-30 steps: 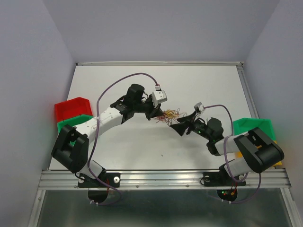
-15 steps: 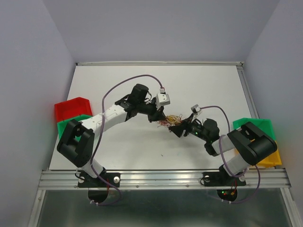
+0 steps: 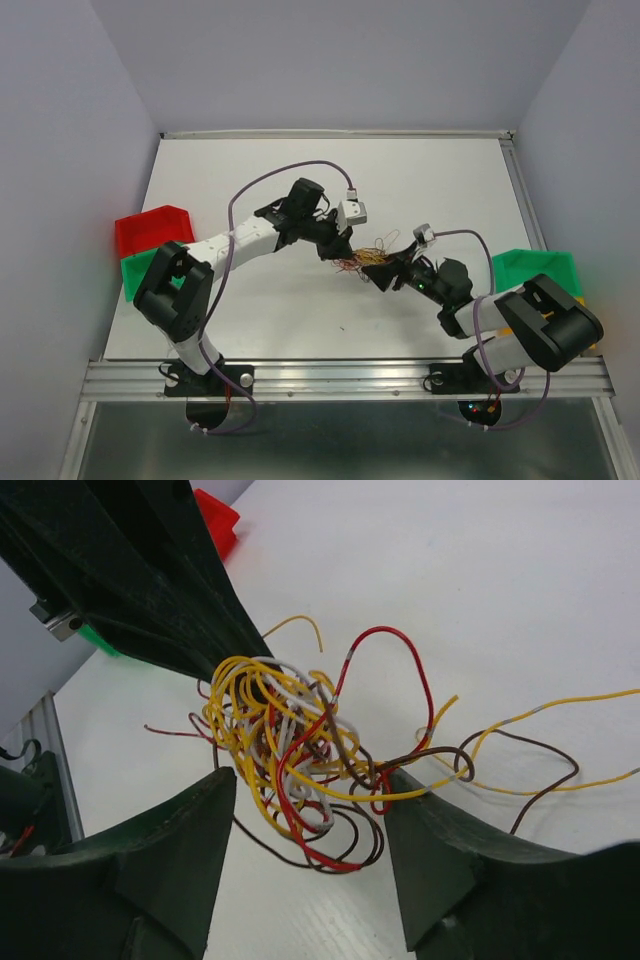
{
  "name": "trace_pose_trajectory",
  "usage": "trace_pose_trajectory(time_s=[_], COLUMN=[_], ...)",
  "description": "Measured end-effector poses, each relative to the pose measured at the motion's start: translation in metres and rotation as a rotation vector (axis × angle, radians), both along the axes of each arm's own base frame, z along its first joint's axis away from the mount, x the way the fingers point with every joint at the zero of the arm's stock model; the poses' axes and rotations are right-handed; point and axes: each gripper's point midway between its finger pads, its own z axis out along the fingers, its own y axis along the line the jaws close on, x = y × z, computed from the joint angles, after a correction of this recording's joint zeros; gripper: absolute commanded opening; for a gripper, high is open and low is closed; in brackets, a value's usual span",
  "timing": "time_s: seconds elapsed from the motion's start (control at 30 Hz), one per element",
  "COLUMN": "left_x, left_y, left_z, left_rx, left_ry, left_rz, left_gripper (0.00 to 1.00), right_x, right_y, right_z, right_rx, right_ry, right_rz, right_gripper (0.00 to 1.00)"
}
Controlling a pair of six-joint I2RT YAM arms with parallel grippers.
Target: Untangle the cables
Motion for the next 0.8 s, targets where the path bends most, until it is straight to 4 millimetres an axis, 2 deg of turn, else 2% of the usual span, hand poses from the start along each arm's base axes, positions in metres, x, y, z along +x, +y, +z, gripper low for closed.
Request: trace_pose_trajectory(time_s=[0.03, 0.1, 0.13, 0.17, 0.2, 0.23, 0.27, 0.33, 0.53, 0.8], left_x=[-0.003, -0.010, -0.013, -0.016, -0.020, -0.021, -0.023, -0.025, -0.019, -0.002], left_y=[-0.002, -0.006, -0.007, -0.008, -0.009, -0.008, -0.008, -0.008, -0.007, -0.006], left_z=[-0.001, -0.005, -0.006, -0.008, -0.010, -0.011, -0.012, -0.012, -0.010, 0.016], left_rx=[0.004, 0.013, 0.017, 0.023, 0.031, 0.035, 0.038, 0.042, 0.046, -0.007], left_ry=[0.006, 0.011, 0.010, 0.013, 0.017, 0.018, 0.017, 0.015, -0.014, -0.144], left_rz=[-0.015, -0.042, -0.055, -0.065, -0.077, -0.082, -0.090, -0.101, -0.084, 0.011], left_gripper=[0.20, 0.22, 0.23, 0.29, 0.33, 0.51, 0.57, 0.62, 0.63, 0.64], right_x=[0.001, 0.002, 0.002, 0.003, 0.003, 0.003, 0.003, 0.003, 0.007, 0.007], right_y=[0.000, -0.001, -0.001, -0.001, -0.001, -0.001, -0.001, -0.002, -0.008, -0.008], right_z=[0.000, 0.000, 0.000, 0.000, 0.000, 0.000, 0.000, 0.002, 0.018, 0.029], right_rx=[0.001, 0.003, 0.001, 0.002, 0.001, 0.001, 0.002, 0.000, 0.018, 0.024], right_ry=[0.001, 0.003, 0.001, 0.002, 0.001, 0.001, 0.001, -0.011, -0.068, -0.110], right_rz=[-0.004, -0.015, -0.019, -0.023, -0.023, -0.026, -0.029, -0.037, -0.079, -0.087], right_gripper=[0.48, 0.43, 0.37, 0.29, 0.14, 0.08, 0.00, 0.01, 0.00, 0.01])
